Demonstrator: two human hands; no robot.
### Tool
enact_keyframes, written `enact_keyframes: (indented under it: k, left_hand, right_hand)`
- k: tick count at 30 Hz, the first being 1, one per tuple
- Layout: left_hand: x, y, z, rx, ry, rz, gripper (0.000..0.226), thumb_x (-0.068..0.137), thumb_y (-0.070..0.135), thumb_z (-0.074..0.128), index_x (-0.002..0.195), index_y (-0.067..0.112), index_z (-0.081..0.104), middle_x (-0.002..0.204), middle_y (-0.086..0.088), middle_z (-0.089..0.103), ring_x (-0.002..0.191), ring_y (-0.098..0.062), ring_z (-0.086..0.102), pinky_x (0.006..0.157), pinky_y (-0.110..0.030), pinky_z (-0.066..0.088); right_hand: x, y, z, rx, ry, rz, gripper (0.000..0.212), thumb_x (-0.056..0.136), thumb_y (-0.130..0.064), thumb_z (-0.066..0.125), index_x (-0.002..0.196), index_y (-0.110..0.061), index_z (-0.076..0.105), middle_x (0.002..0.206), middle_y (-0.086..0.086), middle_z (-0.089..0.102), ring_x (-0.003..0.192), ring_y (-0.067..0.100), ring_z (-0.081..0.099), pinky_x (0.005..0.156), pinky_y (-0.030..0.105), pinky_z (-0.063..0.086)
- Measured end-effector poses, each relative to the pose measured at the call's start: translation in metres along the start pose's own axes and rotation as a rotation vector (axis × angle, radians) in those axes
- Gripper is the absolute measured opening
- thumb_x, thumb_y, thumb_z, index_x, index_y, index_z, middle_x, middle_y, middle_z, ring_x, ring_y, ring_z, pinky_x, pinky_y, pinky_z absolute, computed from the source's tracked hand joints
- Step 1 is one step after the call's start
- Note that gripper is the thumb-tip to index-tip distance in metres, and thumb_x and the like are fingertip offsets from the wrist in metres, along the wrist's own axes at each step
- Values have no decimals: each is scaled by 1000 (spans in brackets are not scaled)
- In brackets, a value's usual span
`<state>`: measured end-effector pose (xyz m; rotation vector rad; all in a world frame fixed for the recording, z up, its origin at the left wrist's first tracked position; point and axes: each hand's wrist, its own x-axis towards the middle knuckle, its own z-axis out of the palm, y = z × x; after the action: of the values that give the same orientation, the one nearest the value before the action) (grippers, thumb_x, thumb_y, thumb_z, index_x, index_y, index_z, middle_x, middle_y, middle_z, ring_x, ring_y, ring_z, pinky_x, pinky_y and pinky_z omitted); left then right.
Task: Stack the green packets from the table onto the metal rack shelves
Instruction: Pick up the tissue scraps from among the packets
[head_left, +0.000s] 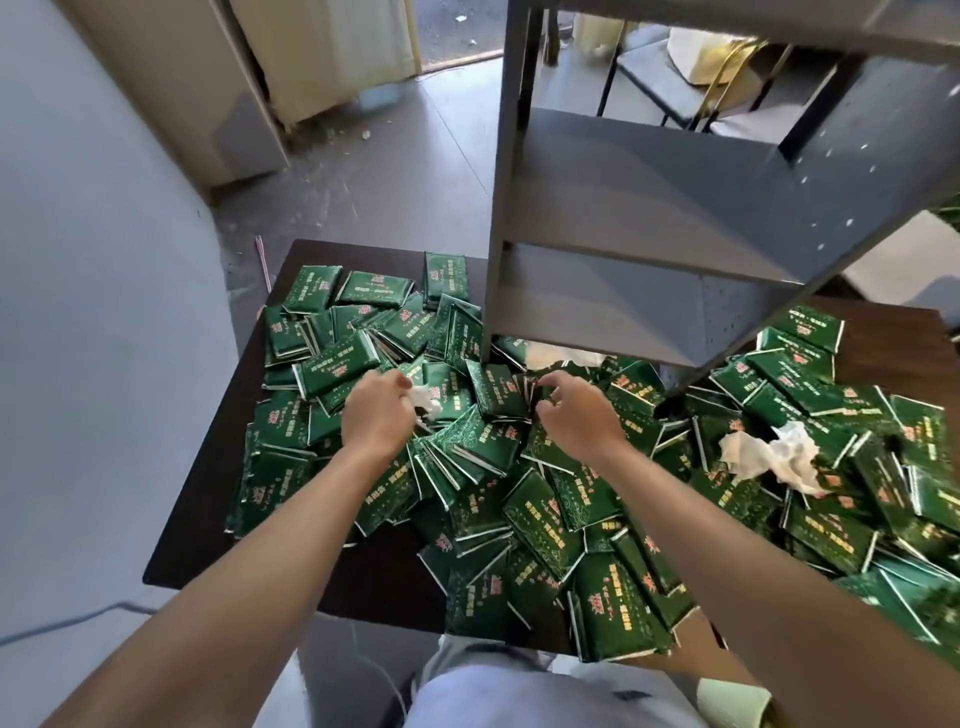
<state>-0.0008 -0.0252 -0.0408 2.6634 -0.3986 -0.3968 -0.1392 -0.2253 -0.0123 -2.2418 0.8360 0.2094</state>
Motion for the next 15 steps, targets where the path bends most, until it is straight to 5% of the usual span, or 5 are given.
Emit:
enact_keyframes:
  k: [2,6,10,12,15]
  left_hand:
    - [-5,14,1,-60,16,39,28,97,7,54,118,19,67,116,-4,63,93,-17,63,83,-32,55]
    - [-20,46,1,-178,14,87,48,91,-3,51,123,27,69,113,0,57,92,-14,56,83,-30,51]
    - [-27,71,10,-297,-32,6,34,96,2,48,100,23,75,116,-2,62,98,-11,58,89,-27,50]
    - [-27,74,16,-346,-52,-32,33,98,5,48,97,24,76,116,-2,67,83,-5,59,73,-23,51]
    - [-31,77,23,-356,-77,-58,31,97,2,49,96,16,76,119,-5,68,89,-6,58,71,-16,47]
  right_hand:
    - [14,15,1,-243,49,-69,46,94,-15,50,140,-13,50,125,11,58,114,25,52,92,38,49]
    - [41,31,7,-503,85,-122,45,96,-24,47,140,-10,45,138,18,48,129,33,42,100,41,43]
    - [72,40,14,-526,49,-72,58,96,-30,49,150,-19,31,146,21,44,135,40,40,108,50,39]
    - [86,45,17,-499,62,-38,59,96,-30,49,151,-24,29,153,21,36,140,42,35,112,52,35]
    - [105,47,20,-440,162,-14,44,95,-26,51,139,-21,47,146,16,48,128,38,49,105,48,44]
